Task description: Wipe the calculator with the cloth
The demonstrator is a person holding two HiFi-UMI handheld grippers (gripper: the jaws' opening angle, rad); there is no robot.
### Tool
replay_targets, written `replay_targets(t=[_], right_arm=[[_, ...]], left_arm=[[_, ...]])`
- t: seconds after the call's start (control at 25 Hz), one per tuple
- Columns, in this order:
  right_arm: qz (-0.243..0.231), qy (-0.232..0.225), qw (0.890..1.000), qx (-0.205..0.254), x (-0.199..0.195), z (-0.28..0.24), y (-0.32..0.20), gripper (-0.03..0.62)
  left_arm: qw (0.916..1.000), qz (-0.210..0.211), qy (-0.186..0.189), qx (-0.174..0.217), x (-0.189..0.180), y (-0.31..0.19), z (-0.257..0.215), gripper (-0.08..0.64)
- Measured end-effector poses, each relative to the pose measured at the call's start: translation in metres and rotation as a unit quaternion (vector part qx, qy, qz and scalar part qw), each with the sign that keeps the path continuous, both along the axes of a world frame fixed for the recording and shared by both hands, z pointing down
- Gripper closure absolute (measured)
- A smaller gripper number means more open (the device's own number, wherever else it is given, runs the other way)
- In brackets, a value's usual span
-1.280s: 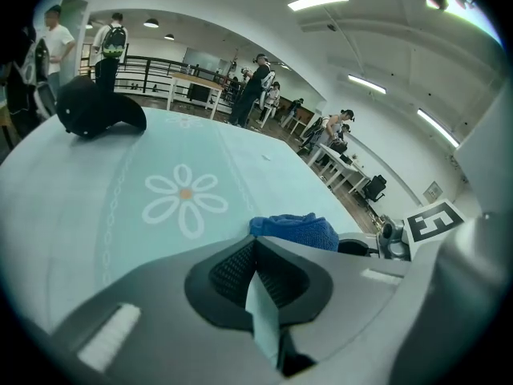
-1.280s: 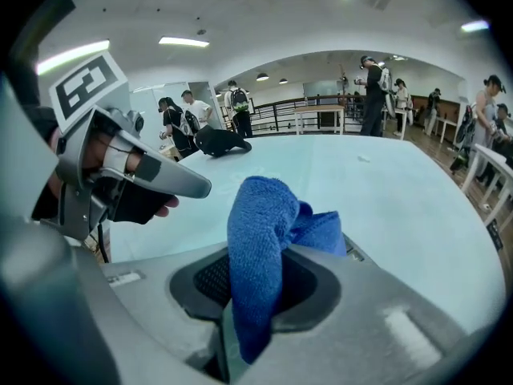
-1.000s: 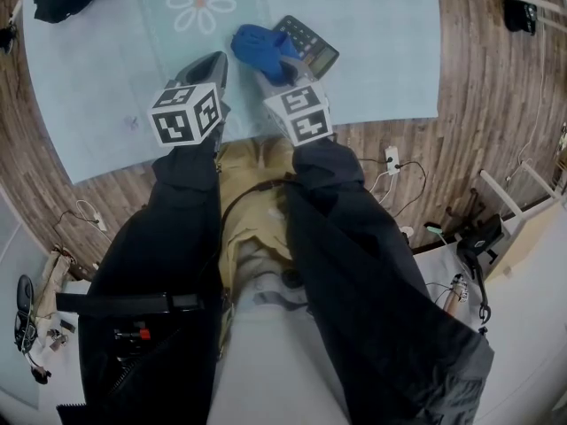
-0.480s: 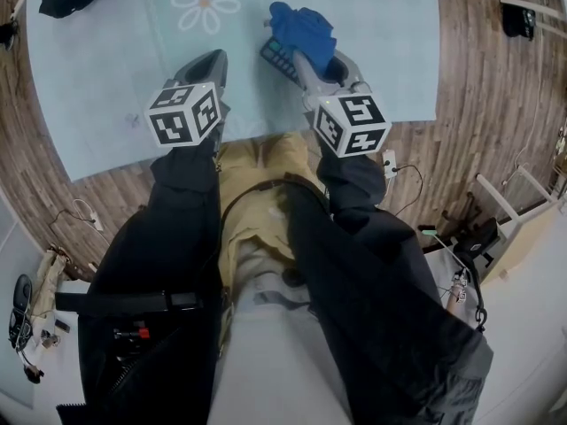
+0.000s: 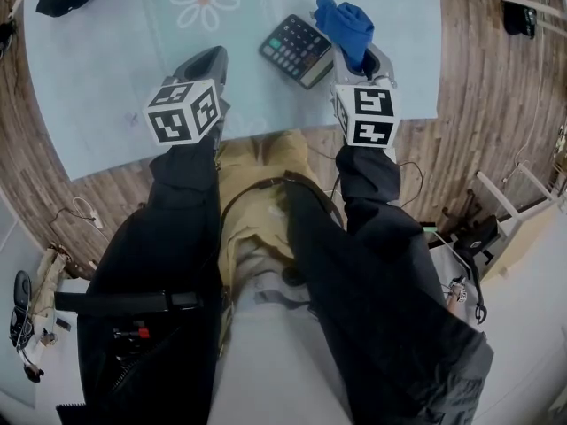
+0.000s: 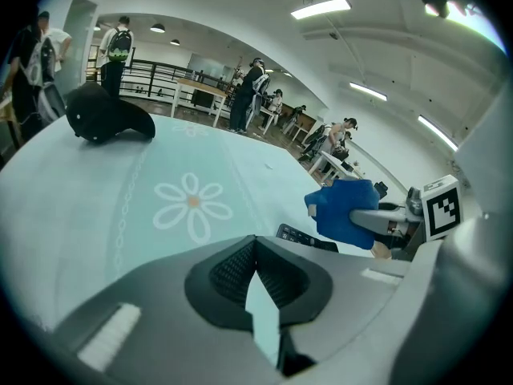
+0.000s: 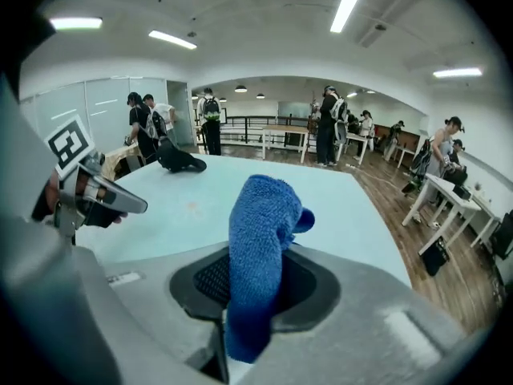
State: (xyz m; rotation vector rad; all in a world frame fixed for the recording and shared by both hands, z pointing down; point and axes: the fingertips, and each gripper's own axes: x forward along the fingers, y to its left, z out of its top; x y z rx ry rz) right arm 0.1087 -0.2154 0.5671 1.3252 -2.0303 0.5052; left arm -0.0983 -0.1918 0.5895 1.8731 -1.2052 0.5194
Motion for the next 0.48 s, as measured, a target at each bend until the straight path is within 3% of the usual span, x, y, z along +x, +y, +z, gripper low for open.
replay_targets(t=[0.24,0.48], right_arm=[[-0.017,0.001,0.996,-0.088,-0.023,0.053,0.028,0.494],[-0.033,-0.013,0.990,-0.140,-0.046,0.070,0.038,0.495]], left_arm=[[1.0000,0.000,-0.001,-0.004,-0.001,0.002,0.004,0.563],[1.0000,-0.001,0.000,-0.008,0.000,0.005,0.006,0.563]])
